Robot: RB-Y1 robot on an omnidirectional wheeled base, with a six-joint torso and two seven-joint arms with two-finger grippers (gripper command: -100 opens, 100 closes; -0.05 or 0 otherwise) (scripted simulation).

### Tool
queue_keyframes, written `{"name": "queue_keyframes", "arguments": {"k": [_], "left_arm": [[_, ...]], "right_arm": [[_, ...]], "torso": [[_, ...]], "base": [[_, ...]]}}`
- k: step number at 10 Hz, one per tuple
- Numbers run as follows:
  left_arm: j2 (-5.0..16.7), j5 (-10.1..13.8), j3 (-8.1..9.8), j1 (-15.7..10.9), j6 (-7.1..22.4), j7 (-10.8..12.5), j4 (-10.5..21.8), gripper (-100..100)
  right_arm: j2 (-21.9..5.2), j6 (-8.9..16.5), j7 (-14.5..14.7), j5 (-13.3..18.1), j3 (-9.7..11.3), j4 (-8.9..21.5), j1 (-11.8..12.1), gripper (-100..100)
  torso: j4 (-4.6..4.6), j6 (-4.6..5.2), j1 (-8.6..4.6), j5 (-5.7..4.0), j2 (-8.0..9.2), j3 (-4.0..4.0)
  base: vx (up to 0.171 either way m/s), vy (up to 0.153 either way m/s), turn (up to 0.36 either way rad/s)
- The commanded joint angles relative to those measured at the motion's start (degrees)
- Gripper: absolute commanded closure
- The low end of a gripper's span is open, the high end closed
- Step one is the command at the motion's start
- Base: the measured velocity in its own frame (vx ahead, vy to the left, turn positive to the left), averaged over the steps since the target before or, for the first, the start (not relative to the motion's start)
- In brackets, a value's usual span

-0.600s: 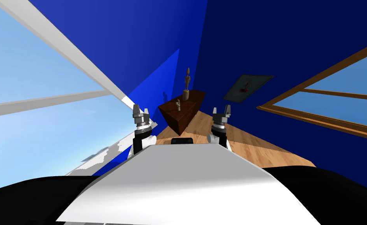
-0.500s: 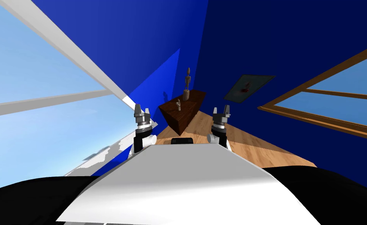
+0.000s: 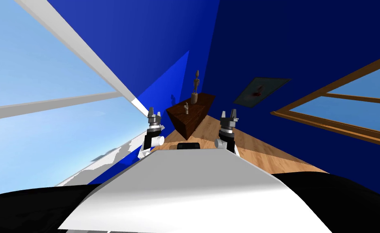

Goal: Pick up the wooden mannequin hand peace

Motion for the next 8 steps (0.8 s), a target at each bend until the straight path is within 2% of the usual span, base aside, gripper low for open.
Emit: {"name": "queue_keyframes", "arguments": {"k": [1, 2, 3, 4, 5, 6, 7, 8], "left_arm": [[0.6, 1.1, -1.15, -2.9, 2.9, 1.0, 2.9, -100], [0.6, 1.1, -1.15, -3.1, 3.1, 1.0, 3.3, -100], [1.2, 2.0, -1.67, -4.9, 5.1, 1.9, 5.5, -100], [1.2, 2.0, -1.67, -5.6, 5.4, 1.9, 5.9, -100], [1.7, 3.0, -2.24, -7.6, 7.8, 2.8, 7.6, -100], [1.7, 3.0, -2.24, -8.4, 7.8, 2.8, 8.7, -100], [2.2, 4.1, -2.84, -10.7, 10.2, 3.8, 11.0, -100], [2.2, 4.1, -2.84, -11.3, 10.3, 3.8, 11.7, -100]], "right_arm": [[0.0, 0.0, 0.0, 0.0, 0.0, 0.0, 0.0, 0], [0.0, 0.0, 0.0, 0.0, 0.0, 0.0, 0.0, 0], [0.0, 0.0, 0.0, 0.0, 0.0, 0.0, 0.0, 0], [0.0, 0.0, 0.0, 0.0, 0.0, 0.0, 0.0, 0], [0.0, 0.0, 0.0, 0.0, 0.0, 0.0, 0.0, 0], [0.0, 0.0, 0.0, 0.0, 0.0, 0.0, 0.0, 0], [0.0, 0.0, 0.0, 0.0, 0.0, 0.0, 0.0, 0], [0.0, 0.0, 0.0, 0.0, 0.0, 0.0, 0.0, 0]], "torso": [[0.00, 0.00, 0.00, 0.00, 0.00, 0.00], [0.00, -0.01, 0.02, 0.01, 0.01, 0.01], [0.00, 0.00, 0.00, 0.00, 0.02, 0.01], [0.00, -0.01, 0.01, 0.00, 0.02, 0.01], [0.00, 0.01, -0.01, 0.00, -0.01, 0.00], [-0.01, 0.00, 0.00, 0.00, -0.02, -0.01], [-0.01, 0.00, -0.01, 0.00, -0.02, -0.01], [-0.01, -0.01, 0.00, 0.00, -0.02, -0.01]], "base": [[-0.018, 0.011, 0.111], [-0.015, 0.006, 0.030], [-0.014, 0.009, 0.063], [-0.009, 0.005, 0.037], [-0.009, 0.009, 0.072], [-0.006, 0.006, 0.031], [-0.008, 0.009, 0.059], [-0.006, 0.007, 0.051]]}}
